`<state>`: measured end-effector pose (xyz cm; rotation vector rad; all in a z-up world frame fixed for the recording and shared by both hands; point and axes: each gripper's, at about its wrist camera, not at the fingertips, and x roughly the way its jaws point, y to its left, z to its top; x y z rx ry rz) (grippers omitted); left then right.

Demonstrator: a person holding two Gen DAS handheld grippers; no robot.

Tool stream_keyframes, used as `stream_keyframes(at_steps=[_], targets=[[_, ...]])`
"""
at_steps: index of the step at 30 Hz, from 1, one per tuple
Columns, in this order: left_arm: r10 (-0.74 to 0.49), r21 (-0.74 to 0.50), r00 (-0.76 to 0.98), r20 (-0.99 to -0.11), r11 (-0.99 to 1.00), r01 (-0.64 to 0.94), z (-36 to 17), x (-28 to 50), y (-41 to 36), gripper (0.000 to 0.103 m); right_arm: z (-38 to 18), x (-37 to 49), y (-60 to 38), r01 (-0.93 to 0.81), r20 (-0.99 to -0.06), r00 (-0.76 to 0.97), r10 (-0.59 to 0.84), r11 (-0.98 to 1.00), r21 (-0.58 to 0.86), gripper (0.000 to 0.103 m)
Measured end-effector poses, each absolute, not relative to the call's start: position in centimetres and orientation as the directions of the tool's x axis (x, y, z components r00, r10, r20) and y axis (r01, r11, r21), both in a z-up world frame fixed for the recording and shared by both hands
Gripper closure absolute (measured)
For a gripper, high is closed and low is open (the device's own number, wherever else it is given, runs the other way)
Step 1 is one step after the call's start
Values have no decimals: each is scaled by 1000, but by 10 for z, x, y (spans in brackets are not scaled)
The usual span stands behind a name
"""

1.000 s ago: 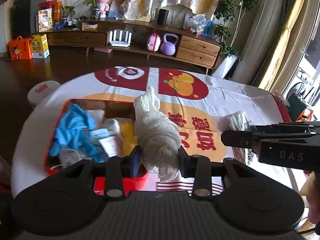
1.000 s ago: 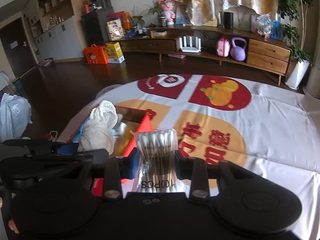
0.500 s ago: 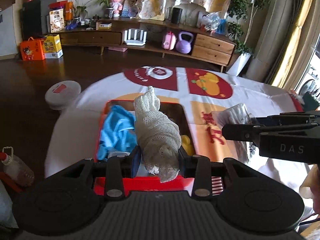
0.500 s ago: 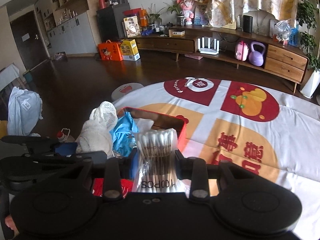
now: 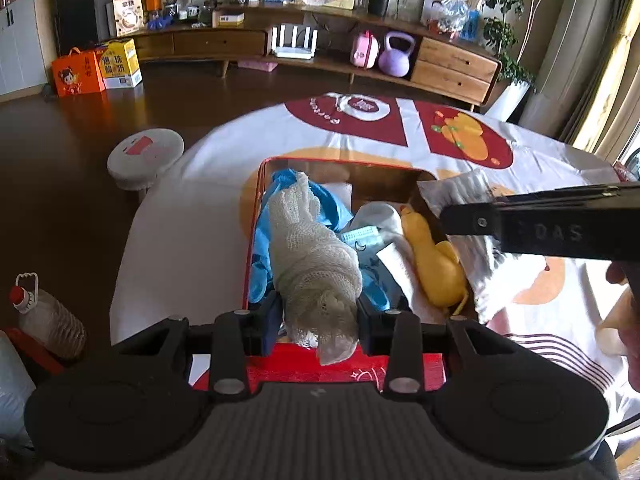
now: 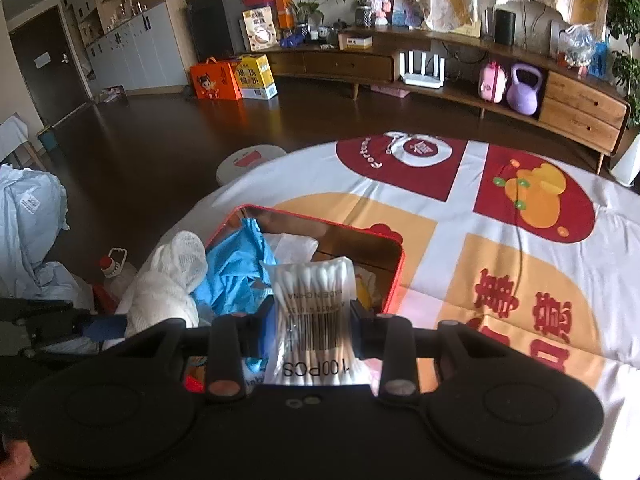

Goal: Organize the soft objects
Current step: 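Carry the mesh cloth and cotton swab pack with both tools over the red box, then open both tools to drop the mesh cloth and swab pack into the box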

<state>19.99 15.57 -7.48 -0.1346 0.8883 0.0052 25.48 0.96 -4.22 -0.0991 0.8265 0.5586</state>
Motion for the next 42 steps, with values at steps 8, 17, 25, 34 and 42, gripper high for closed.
stream_keyframes(at_steps=[8, 17, 25, 34, 42], targets=[[-68, -100, 613, -787, 995, -19, -95, 217, 147, 66, -65, 276, 25, -494, -747, 515, 420, 858, 141, 69], [-83, -111, 597, -798, 994, -11, -110, 231, 146, 66, -79, 289, 32, -487, -760, 505, 408, 862, 139, 67], [-82, -108, 581, -810, 994, -10, -117, 238, 144, 66, -90, 293, 32, -473, -776, 492, 396, 869, 143, 64], [-77, -122, 591, -803, 992, -37, -107, 230, 144, 39, -75, 281, 22, -479, -751, 504, 427, 862, 168, 49], [-64, -129, 621, -782, 990, -60, -91, 214, 145, 32, -53, 261, 5, -494, -719, 518, 464, 848, 191, 42]])
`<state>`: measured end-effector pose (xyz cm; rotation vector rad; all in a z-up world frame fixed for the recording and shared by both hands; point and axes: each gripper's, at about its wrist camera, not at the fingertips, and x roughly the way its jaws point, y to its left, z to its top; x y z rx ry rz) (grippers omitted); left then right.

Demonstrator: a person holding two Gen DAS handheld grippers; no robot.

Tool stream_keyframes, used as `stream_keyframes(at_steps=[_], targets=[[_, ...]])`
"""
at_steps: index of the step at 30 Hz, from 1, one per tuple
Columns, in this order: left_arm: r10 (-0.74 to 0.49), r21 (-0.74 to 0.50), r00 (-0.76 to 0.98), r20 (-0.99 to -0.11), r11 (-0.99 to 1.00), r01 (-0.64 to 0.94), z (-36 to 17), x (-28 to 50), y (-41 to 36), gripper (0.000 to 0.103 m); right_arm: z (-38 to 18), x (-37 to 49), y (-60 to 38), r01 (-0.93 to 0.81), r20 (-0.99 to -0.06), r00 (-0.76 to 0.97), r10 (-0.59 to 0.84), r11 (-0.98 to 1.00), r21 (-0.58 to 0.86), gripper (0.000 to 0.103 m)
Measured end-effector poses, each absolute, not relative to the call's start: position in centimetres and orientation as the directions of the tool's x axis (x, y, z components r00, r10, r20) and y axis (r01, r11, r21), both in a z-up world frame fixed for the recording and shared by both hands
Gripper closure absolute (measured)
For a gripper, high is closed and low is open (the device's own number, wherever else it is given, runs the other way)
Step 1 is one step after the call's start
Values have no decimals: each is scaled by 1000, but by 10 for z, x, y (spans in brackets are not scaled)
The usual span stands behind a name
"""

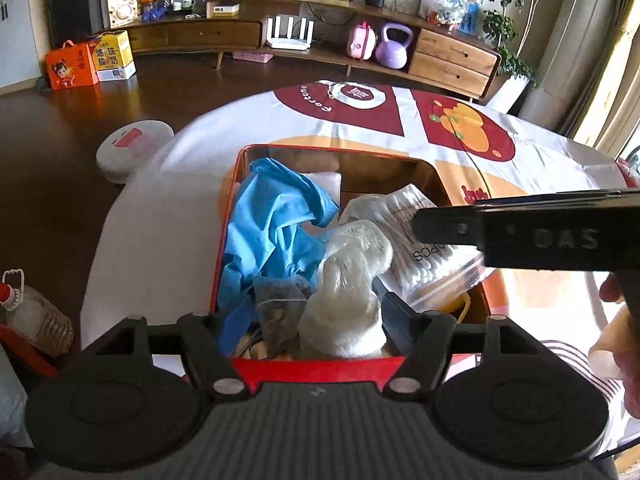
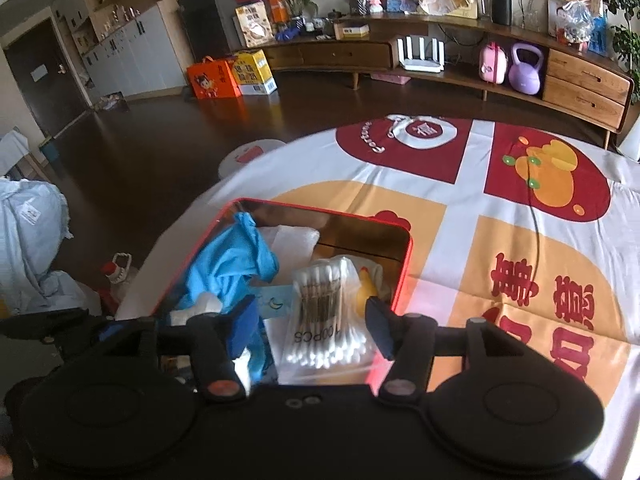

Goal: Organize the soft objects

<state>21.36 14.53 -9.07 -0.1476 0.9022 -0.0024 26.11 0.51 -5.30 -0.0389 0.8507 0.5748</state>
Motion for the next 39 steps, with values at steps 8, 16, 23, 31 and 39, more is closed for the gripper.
stream_keyframes(at_steps=[8, 16, 23, 31, 39], targets=[[-42, -120, 653, -756, 990, -75, -74, 194, 142, 32, -32, 231, -8, -537, -679, 525, 514, 819, 205, 38], [-23, -116, 697, -716, 990, -86, -54, 171, 137, 32, -10, 200, -23, -580, -625, 538, 566, 786, 213, 26], [-28, -121, 737, -675, 990, -73, -36, 149, 131, 32, 0, 171, -42, -607, -571, 574, 587, 773, 184, 19], [-39, -123, 782, -622, 991, -49, -17, 121, 120, 21, 5, 147, -60, -604, -509, 627, 589, 781, 159, 6], [-75, -181, 798, -598, 983, -43, -8, 103, 120, 0, 5, 138, -77, -592, -469, 653, 595, 787, 175, 0]])
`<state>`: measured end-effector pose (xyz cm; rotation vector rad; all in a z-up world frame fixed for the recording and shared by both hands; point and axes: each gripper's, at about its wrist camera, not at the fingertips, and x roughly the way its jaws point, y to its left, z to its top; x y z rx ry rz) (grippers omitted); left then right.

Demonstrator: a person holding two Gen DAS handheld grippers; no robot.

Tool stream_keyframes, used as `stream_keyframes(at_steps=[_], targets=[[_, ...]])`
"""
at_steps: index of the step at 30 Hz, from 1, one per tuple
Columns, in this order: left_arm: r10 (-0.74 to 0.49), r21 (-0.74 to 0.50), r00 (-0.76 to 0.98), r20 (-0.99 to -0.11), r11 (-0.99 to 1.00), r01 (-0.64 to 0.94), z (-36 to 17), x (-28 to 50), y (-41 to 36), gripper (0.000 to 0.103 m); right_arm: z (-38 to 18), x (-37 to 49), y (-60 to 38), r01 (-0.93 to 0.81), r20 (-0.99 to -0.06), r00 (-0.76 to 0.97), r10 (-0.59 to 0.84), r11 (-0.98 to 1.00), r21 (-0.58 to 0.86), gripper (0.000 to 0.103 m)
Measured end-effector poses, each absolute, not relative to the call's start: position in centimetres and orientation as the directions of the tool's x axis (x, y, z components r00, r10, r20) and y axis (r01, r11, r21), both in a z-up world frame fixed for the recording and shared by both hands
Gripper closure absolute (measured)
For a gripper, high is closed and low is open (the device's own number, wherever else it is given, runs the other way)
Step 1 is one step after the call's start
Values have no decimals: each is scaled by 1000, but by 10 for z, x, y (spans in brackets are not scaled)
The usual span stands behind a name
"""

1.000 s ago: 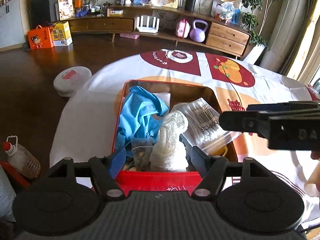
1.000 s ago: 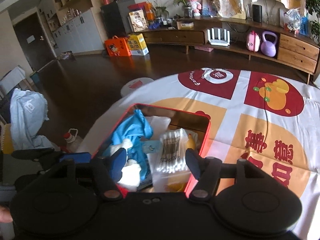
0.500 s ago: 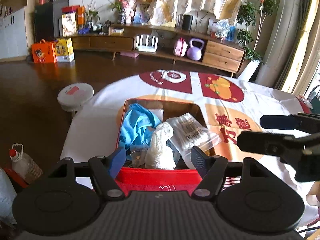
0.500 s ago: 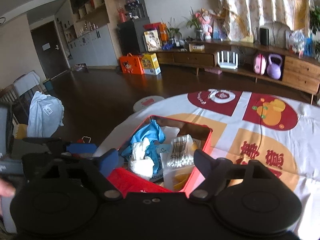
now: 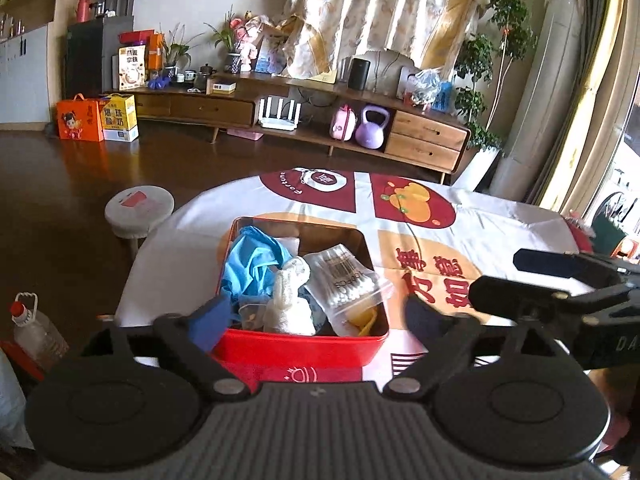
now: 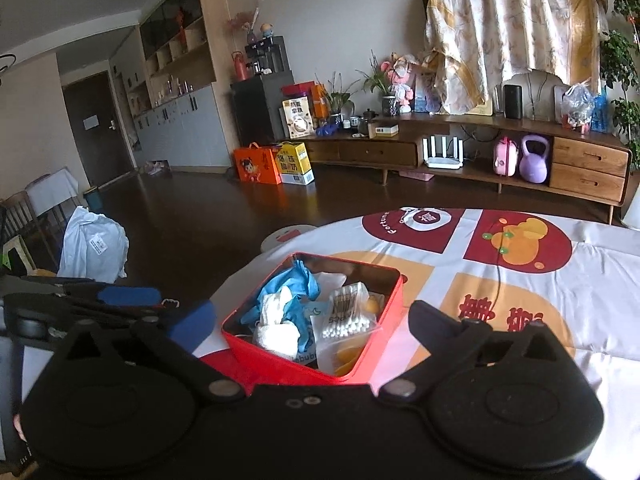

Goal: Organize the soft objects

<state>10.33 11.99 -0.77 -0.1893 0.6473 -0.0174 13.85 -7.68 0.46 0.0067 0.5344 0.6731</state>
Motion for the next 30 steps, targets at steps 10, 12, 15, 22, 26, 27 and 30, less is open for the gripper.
stream_keyframes(at_steps=[10, 12, 15, 22, 26, 27, 30], targets=[[-44, -177, 821, -569, 982, -70, -2, 85, 113, 0, -3, 117, -85, -582, -446, 691, 568, 804, 123, 0], [-37, -170, 824, -566, 983, -73, -2, 83, 111, 0, -4, 116, -87, -580, -447, 692, 567, 805, 123, 0], [-29, -160, 825, -565, 984, -75, -3, 80, 108, 0, -5, 115, -87, -578, -448, 688, 571, 804, 137, 0], [-12, -168, 825, -564, 981, -100, -7, 76, 109, 0, -7, 111, -89, -575, -452, 690, 565, 808, 133, 0], [-9, -177, 826, -564, 978, -110, -7, 74, 110, 0, -8, 110, -89, -576, -456, 684, 570, 805, 143, 0], [-9, -178, 826, -564, 978, -110, -7, 73, 110, 0, -9, 109, -89, -576, -456, 683, 571, 805, 144, 0], [-7, -173, 828, -561, 979, -110, -7, 73, 110, 0, -10, 108, -89, -580, -453, 682, 574, 802, 144, 0]])
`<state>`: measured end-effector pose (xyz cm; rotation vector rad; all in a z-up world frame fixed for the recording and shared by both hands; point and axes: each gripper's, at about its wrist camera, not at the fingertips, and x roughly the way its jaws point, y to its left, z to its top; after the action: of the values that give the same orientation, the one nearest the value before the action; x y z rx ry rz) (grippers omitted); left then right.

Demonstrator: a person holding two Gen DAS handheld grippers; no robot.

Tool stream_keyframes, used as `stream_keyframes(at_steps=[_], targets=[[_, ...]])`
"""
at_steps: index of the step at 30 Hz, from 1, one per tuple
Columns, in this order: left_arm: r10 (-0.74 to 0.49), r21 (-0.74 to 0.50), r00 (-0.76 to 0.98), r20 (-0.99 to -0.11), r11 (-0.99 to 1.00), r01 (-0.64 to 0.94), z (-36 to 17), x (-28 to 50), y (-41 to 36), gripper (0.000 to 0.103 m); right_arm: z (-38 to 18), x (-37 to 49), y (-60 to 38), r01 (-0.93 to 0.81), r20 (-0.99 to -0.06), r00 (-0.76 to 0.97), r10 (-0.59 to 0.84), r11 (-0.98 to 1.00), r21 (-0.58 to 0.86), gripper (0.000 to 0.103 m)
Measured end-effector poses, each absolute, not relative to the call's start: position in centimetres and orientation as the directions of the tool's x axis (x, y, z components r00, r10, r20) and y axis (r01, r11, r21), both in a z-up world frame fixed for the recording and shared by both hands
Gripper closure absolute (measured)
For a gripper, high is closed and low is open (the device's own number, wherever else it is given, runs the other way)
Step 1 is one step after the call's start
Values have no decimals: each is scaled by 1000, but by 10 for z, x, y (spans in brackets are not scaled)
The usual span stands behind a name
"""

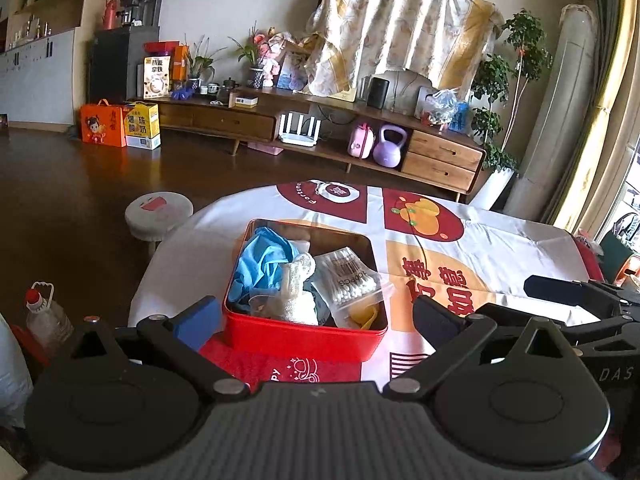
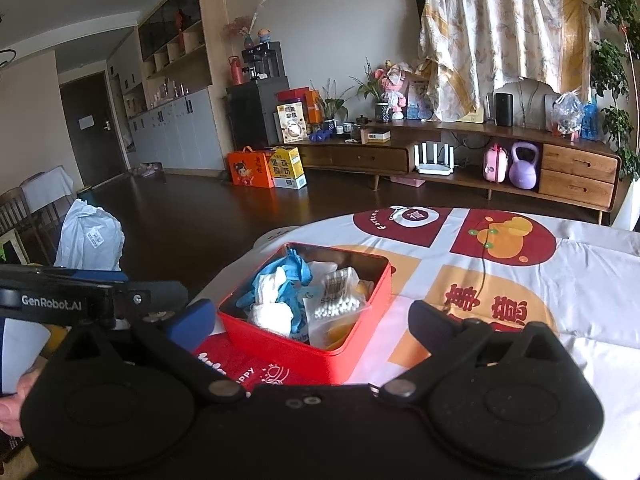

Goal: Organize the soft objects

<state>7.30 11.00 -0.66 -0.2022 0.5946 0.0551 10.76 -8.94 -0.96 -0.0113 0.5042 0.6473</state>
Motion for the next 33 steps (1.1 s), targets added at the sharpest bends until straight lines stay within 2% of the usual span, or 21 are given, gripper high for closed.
stream_keyframes(at_steps=[21, 33], targets=[[-13, -156, 827, -562, 984, -91, -9, 73, 101, 0, -10, 102, -95, -562, -464, 689, 557, 814, 143, 0], [-22, -130, 848, -529, 990, -55, -1, 66, 89, 0, -3, 91, -104, -536, -447, 714, 538, 832, 145, 0]])
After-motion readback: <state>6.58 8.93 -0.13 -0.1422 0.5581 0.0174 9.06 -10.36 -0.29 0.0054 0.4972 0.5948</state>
